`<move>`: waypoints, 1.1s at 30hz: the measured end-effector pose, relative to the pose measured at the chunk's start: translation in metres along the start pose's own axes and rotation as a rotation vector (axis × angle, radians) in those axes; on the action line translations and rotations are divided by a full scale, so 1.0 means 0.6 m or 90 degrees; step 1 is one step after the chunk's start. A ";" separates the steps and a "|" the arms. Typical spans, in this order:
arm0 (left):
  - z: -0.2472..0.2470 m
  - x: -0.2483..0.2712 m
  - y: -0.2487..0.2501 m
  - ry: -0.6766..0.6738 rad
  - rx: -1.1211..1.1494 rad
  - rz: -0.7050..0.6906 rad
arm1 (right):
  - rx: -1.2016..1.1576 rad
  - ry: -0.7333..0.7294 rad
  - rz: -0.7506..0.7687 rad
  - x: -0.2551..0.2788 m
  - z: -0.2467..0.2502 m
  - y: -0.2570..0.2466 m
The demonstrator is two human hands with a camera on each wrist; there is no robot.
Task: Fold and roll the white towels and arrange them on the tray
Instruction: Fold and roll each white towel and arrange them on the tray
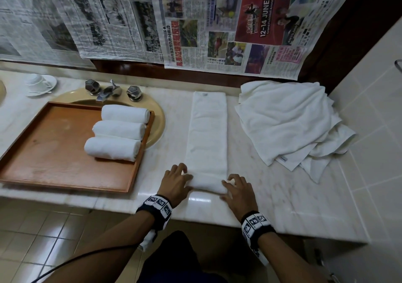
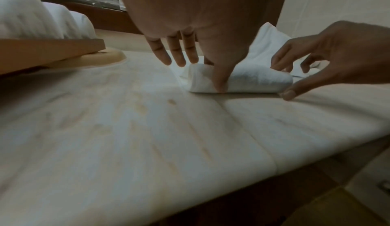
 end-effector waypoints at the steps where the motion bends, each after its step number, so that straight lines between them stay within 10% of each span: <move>1: 0.002 -0.001 0.001 -0.003 0.009 -0.007 | -0.016 -0.006 -0.010 -0.007 0.000 0.001; 16: 0.023 -0.076 -0.023 -0.091 0.222 0.093 | -0.175 -0.176 -0.270 -0.106 -0.026 0.071; 25: 0.020 -0.090 -0.033 -0.115 -0.050 -0.018 | -0.046 -0.010 -0.139 -0.105 0.013 0.021; 33: 0.011 -0.115 -0.019 -0.129 -0.027 -0.043 | -0.060 -0.101 -0.129 -0.111 -0.024 0.033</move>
Point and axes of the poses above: each hand's wrist, its own x-axis away from the middle knuckle, its own z-axis out of the back of the hand, y = z × x, the point moved 9 cm from there along -x, towards the middle knuckle, and after that the axes turned 11 degrees about x, right-handed, at the moved point
